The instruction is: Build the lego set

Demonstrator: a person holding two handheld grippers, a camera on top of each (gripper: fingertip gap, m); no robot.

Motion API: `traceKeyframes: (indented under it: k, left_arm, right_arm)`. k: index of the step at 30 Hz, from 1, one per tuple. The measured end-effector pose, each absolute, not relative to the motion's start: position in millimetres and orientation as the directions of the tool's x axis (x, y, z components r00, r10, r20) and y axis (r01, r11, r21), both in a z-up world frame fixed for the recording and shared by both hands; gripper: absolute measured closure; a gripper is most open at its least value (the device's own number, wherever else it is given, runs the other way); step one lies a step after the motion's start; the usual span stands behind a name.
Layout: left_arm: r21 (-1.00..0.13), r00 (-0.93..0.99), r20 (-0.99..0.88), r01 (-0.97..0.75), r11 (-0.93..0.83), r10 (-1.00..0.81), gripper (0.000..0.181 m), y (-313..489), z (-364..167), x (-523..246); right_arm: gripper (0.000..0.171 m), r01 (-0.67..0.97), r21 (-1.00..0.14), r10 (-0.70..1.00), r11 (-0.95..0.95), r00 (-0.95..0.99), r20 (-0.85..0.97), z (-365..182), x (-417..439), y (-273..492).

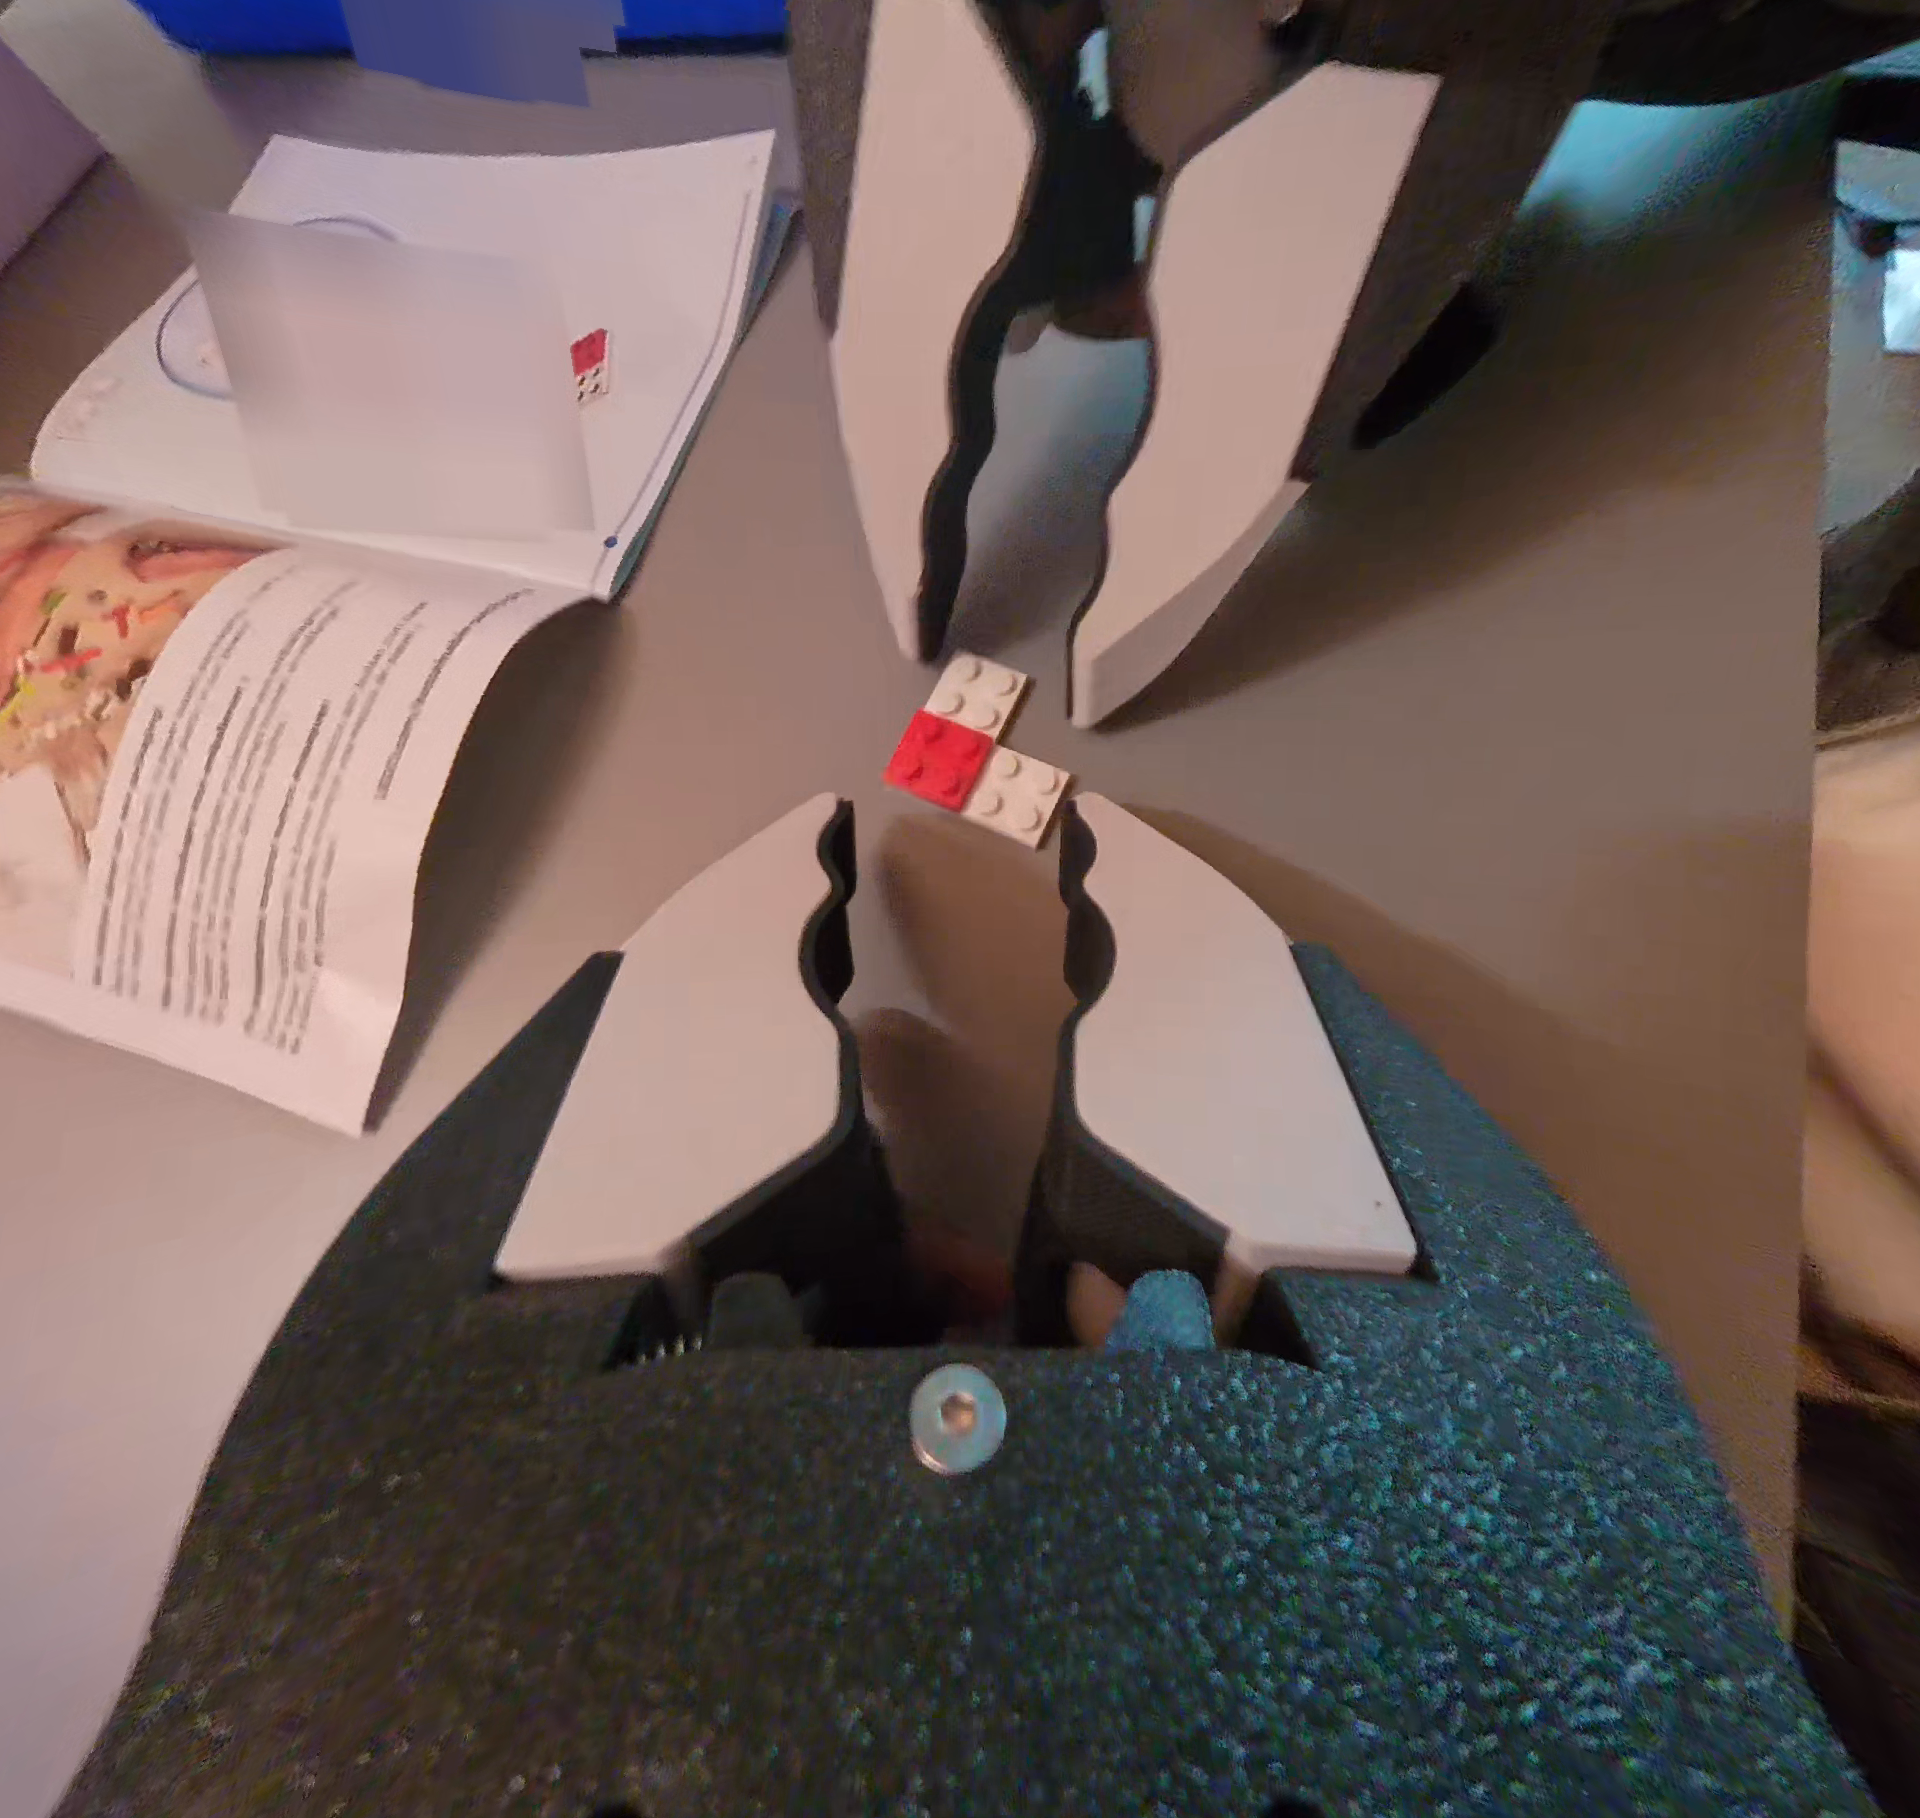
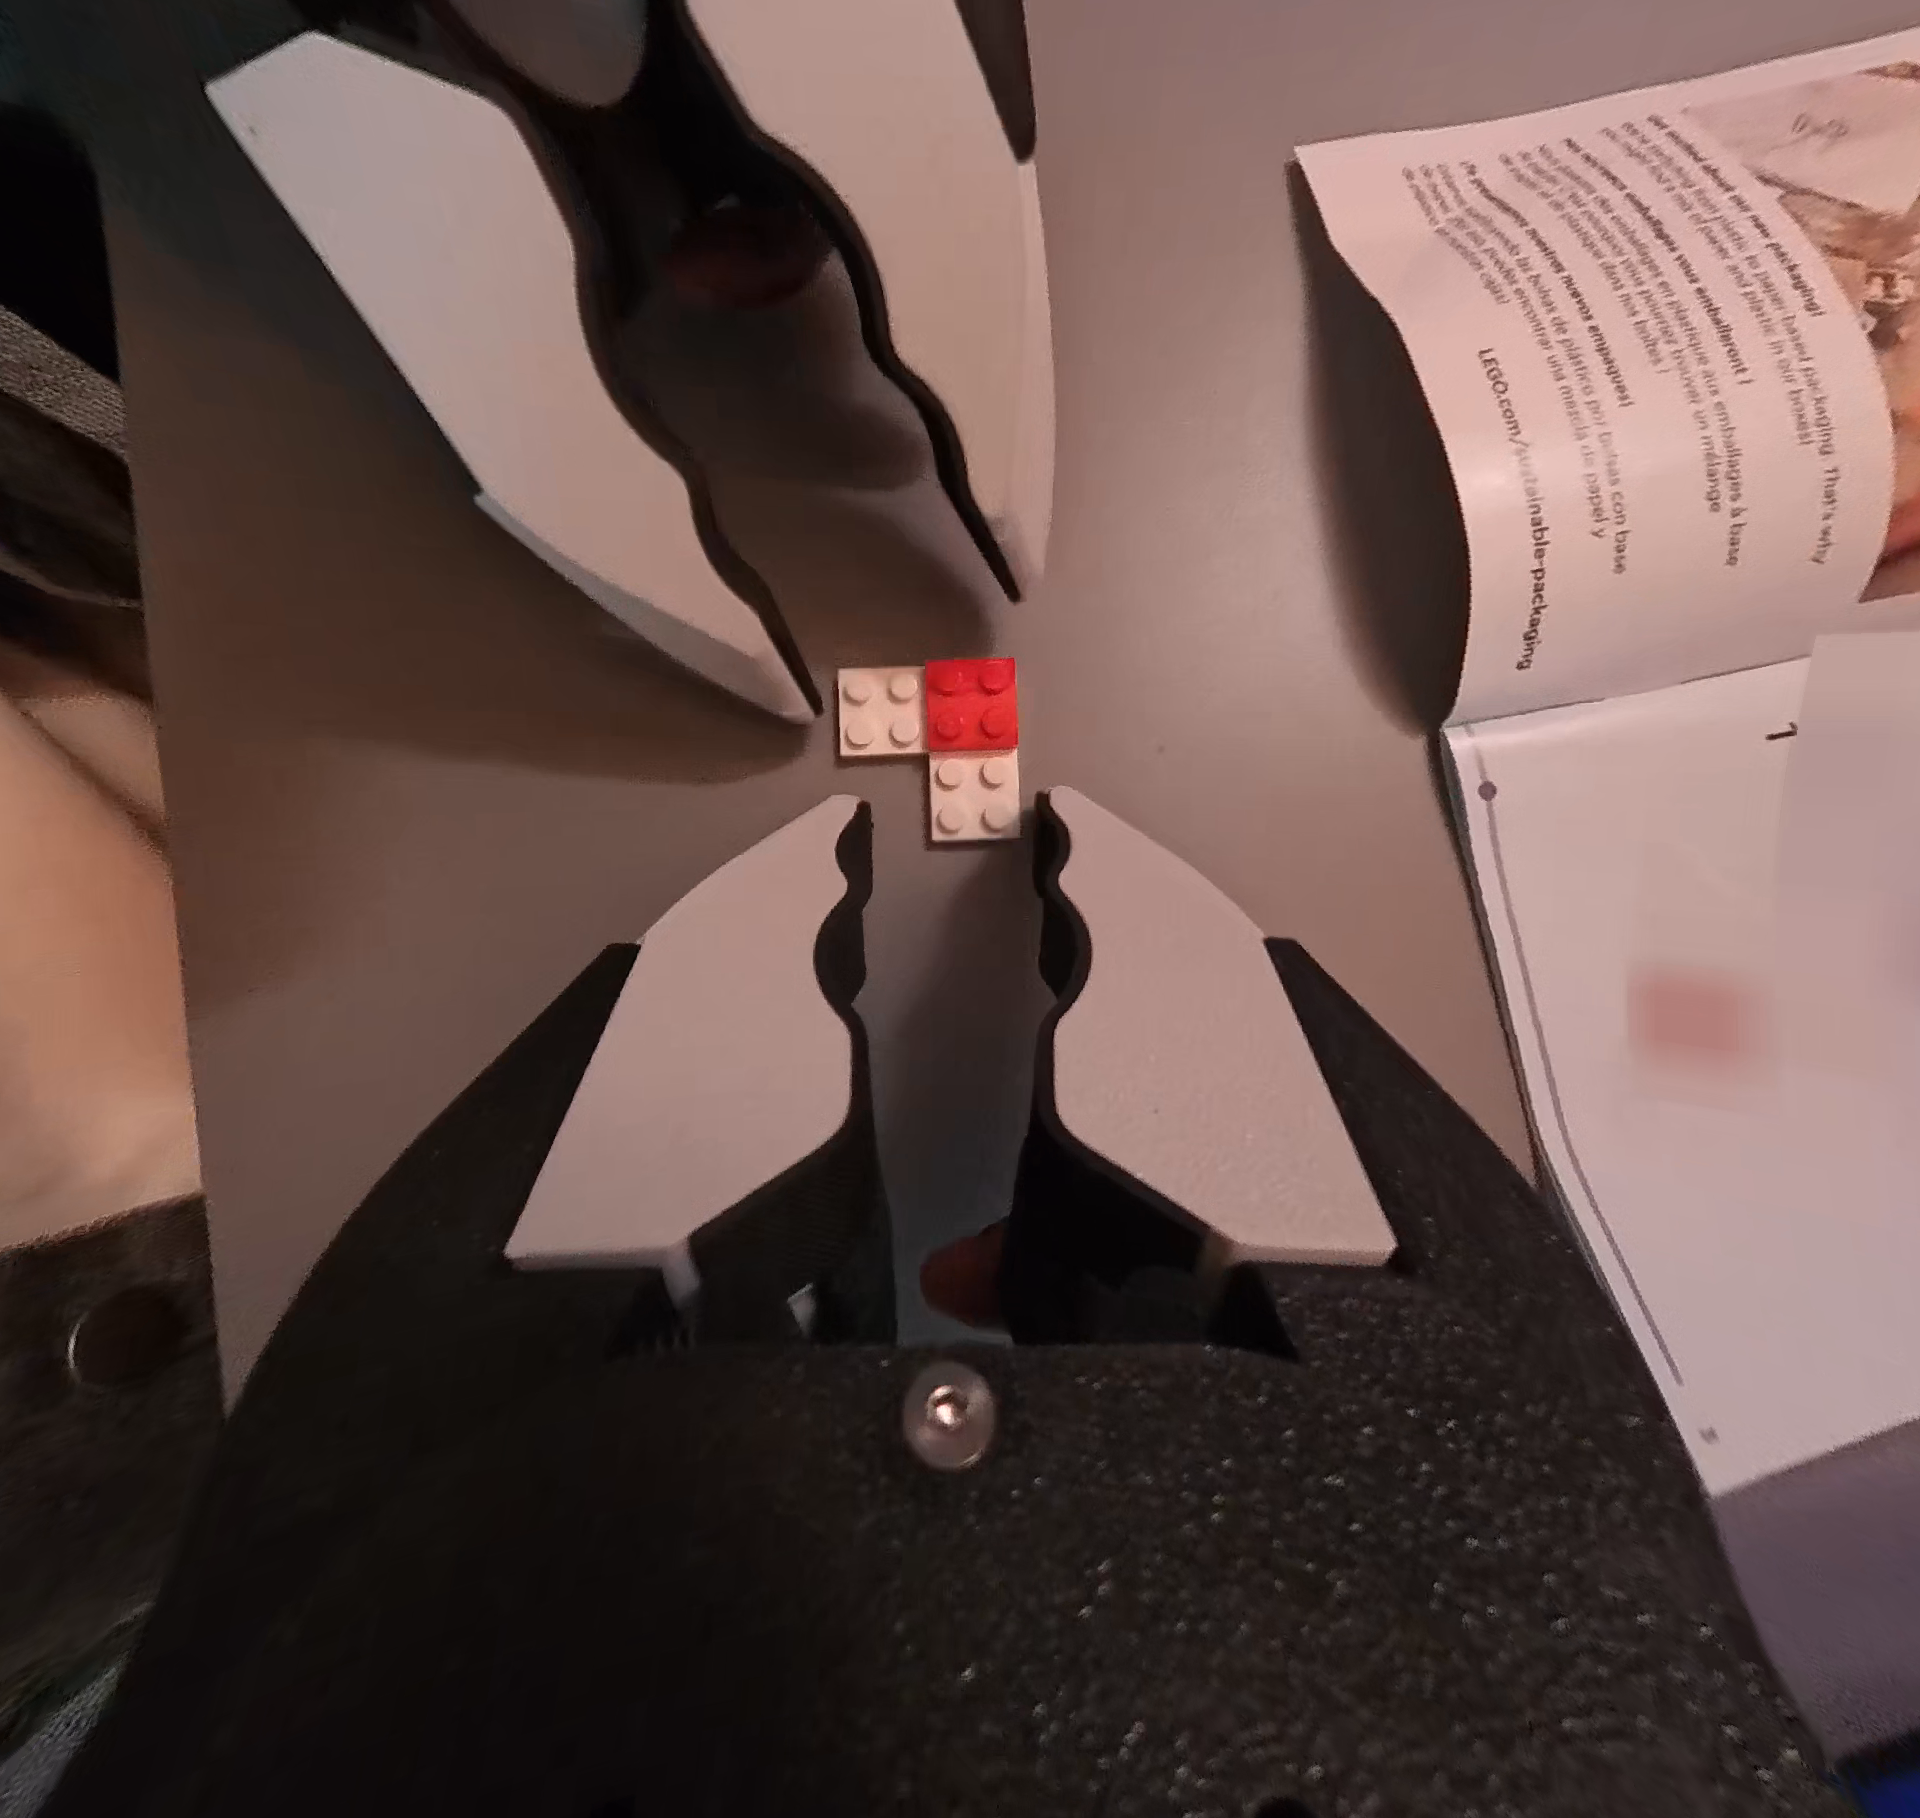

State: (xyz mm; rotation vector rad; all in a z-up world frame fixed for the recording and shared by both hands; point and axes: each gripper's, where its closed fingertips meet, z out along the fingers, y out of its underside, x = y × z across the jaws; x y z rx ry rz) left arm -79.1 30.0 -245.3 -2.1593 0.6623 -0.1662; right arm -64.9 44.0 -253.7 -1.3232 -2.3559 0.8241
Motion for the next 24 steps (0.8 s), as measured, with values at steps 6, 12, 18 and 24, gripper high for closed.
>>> traceKeyframes:
  k: [6, 12, 18, 24]
  left_arm:
    - [-0.769, 0.857, -0.051, -0.361, -0.527, -0.512, 0.181, 36.7, -246.4, -75.2]
    - [-0.768, 0.884, 0.003, -0.298, -0.567, -0.468, 0.181, 36.6, -246.9, -75.2]
    - [-0.751, 0.859, -0.024, -0.353, -0.558, -0.511, 0.181, 31.7, -250.0, -67.5]
    - [-0.765, 0.863, -0.044, -0.353, -0.539, -0.503, 0.178, 32.3, -247.1, -67.9]
  right_arm:
    - [0.154, 0.654, -0.635, 0.837, 0.412, -0.547, -0.019, -254.8, -66.9, 41.2]
    - [0.154, 0.648, -0.634, 0.829, 0.423, -0.559, -0.018, -254.9, -67.0, 41.0]
    - [0.154, 0.643, -0.641, 0.833, 0.419, -0.553, -0.01, -254.9, -67.2, 41.3]
    - [0.154, 0.637, -0.658, 0.838, 0.402, -0.545, -0.015, -255.0, -67.7, 41.5]
